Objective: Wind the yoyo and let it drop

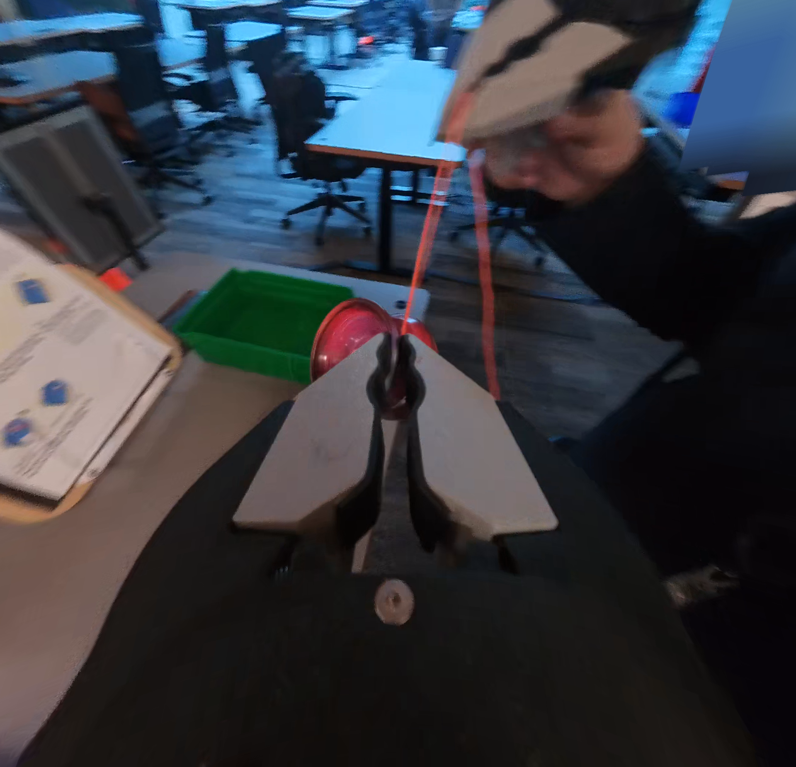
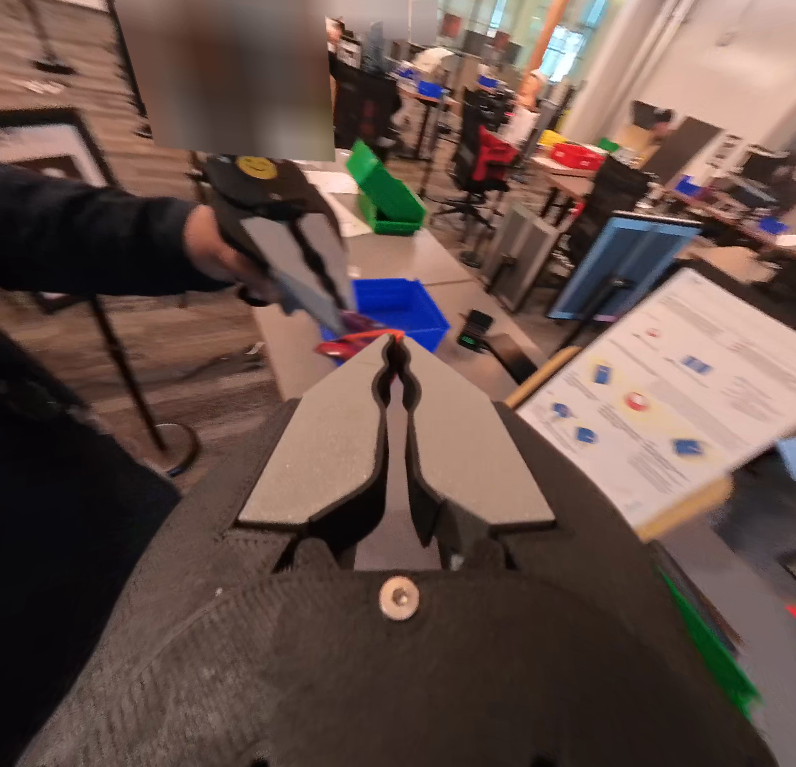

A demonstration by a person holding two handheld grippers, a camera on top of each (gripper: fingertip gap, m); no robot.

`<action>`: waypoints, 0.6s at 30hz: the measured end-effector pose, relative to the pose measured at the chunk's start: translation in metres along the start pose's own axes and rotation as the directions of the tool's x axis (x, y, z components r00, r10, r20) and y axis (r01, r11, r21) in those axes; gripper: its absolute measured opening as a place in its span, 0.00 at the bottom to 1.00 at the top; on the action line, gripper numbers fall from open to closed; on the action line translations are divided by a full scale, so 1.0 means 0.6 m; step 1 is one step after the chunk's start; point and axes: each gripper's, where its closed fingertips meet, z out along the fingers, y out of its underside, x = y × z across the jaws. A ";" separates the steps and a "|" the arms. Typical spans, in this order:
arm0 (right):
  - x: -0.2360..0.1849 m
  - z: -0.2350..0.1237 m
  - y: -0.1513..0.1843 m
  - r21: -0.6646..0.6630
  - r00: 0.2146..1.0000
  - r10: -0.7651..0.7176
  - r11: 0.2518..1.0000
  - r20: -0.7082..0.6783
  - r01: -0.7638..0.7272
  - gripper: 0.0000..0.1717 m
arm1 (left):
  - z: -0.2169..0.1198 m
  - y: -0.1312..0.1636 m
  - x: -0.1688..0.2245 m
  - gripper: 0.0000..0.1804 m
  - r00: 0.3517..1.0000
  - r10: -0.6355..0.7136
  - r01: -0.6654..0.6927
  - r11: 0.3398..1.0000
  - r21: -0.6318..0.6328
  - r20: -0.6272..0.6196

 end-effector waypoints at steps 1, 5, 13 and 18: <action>0.024 -0.003 0.008 -0.014 0.998 0.005 1.000 -0.056 -0.006 0.00 | 0.003 -0.002 0.014 0.01 0.997 0.002 -0.001 1.000 0.007 -0.073; 0.063 0.006 0.055 -0.028 0.982 0.135 0.990 -0.128 -0.140 0.00 | -0.024 -0.061 0.078 0.01 0.909 0.001 0.092 0.975 0.203 -0.416; -0.077 0.136 0.102 -0.007 0.944 0.323 0.946 -0.063 -0.324 0.00 | -0.053 -0.162 -0.014 0.01 0.831 -0.116 0.406 0.795 0.450 -0.545; -0.123 0.160 0.073 -0.115 0.967 0.213 0.967 -0.140 -0.229 0.00 | 0.017 -0.082 -0.049 0.01 0.946 0.058 0.052 0.944 0.327 -0.319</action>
